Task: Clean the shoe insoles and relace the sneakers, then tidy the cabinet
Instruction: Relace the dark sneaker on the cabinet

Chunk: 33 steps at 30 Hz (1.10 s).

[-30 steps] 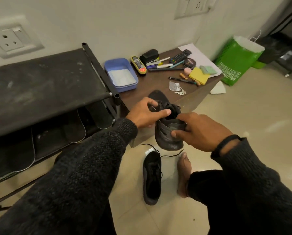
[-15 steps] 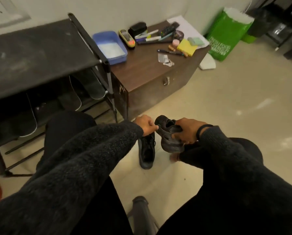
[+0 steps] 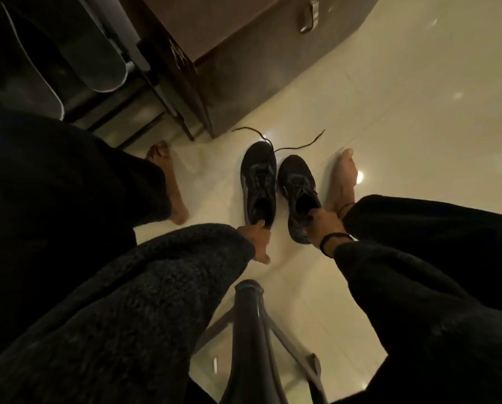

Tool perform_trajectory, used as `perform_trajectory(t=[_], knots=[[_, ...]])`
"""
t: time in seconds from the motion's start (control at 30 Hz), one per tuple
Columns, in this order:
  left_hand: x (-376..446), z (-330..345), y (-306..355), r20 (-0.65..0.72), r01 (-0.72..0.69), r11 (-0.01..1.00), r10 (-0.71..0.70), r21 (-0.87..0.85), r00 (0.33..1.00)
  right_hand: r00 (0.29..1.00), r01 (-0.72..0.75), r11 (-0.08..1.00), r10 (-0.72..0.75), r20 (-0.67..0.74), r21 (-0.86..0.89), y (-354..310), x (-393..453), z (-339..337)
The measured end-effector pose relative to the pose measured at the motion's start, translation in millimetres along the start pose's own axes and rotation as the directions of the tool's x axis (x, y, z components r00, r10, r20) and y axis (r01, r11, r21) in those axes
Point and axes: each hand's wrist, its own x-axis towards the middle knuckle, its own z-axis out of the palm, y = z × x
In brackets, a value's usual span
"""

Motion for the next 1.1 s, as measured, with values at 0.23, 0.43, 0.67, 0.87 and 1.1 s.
perform_trajectory(t=[0.23,0.43,0.67,0.87,1.1], knots=[[18,-10,-5,-0.026,0.031,0.983,-0.037,-0.180,0.999,0.985,-0.140,0.972,0.118,0.124,0.188,-6,17,36],[-12,-50,-4,-0.089,0.063,0.970,-0.086,-0.235,0.992,0.964,-0.200,0.940,0.140,0.224,0.276,-30,19,26],[-103,-113,21,-0.290,0.014,0.985,-0.064,-0.171,0.955,0.980,-0.174,0.733,0.064,0.189,0.657,-85,-30,-68],[-205,-132,45,-0.460,-0.069,0.990,0.004,-0.125,0.888,0.984,-0.064,0.839,-0.038,0.174,0.541,-95,-122,-136],[-303,-148,41,-0.640,-0.260,0.947,0.084,-0.187,0.764,0.958,0.284,0.866,-0.246,-0.145,0.412,-117,-197,-205]])
